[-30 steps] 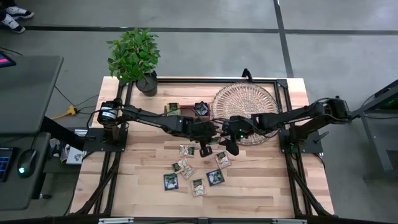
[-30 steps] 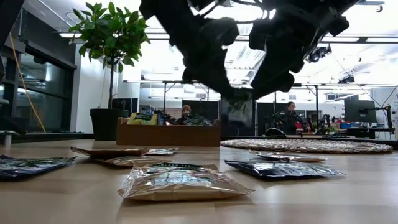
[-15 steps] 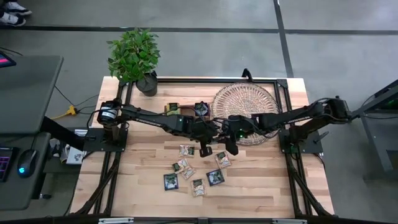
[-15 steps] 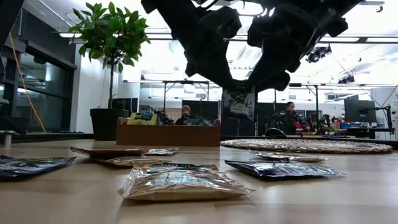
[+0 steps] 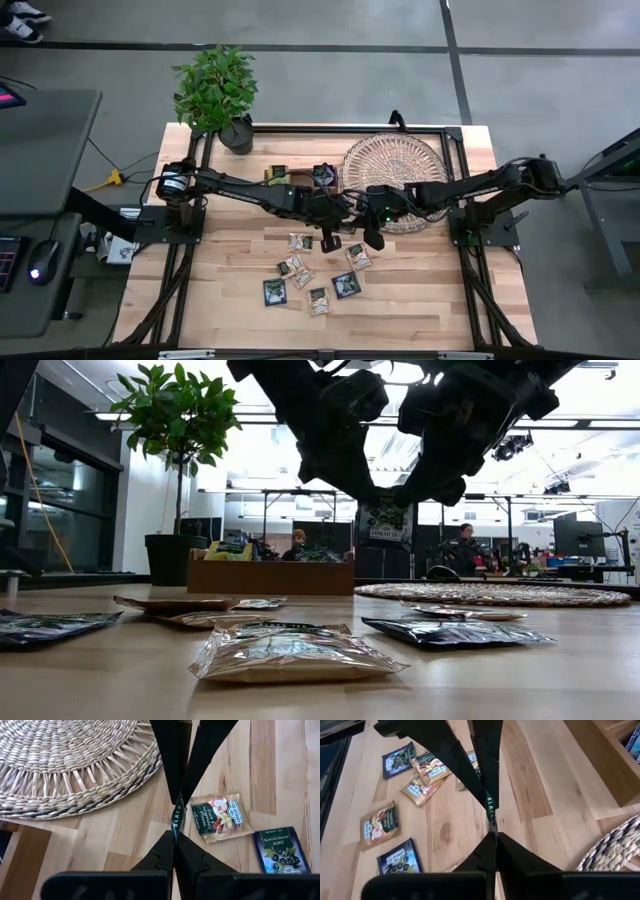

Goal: Pick & Place Tea
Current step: Put the blue tea bag into the right section of the wooden organizer

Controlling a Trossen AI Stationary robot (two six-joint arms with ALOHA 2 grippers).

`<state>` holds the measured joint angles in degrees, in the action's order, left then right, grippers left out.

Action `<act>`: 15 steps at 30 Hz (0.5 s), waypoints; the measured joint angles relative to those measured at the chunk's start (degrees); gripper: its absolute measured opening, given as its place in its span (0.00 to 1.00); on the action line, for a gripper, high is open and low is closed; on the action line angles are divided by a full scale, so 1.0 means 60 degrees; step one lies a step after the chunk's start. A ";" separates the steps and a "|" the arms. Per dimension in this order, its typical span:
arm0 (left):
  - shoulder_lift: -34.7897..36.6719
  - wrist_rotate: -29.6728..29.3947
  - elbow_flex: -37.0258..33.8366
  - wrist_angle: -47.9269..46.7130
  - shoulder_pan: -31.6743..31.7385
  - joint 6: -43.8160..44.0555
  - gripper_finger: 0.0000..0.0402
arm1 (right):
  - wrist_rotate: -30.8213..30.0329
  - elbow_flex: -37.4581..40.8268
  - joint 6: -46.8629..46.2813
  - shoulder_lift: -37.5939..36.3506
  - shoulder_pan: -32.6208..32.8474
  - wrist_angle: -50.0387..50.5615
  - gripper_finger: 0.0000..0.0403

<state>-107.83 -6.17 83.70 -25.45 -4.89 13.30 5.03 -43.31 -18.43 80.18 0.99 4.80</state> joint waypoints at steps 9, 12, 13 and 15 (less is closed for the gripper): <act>0.0000 -0.0093 0.0000 0.0007 0.0000 -0.0002 0.01 | 0.0209 0.0000 0.0076 0.0004 0.0000 -0.0004 0.00; 0.0000 -0.0102 0.0000 0.0004 0.0000 -0.0089 0.06 | 0.0266 0.0000 0.0077 0.0004 0.0000 -0.0004 0.00; 0.0000 -0.0107 0.0000 0.0002 0.0000 -0.0100 0.08 | 0.0273 0.0000 0.0076 0.0004 0.0000 -0.0002 0.00; 0.0000 -0.0105 0.0000 -0.0004 0.0000 -0.0098 0.15 | 0.0300 0.0000 0.0079 0.0004 0.0000 0.0008 0.00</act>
<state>-107.83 -6.81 83.70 -25.47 -4.89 12.71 6.83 -43.31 -17.96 80.20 0.99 4.85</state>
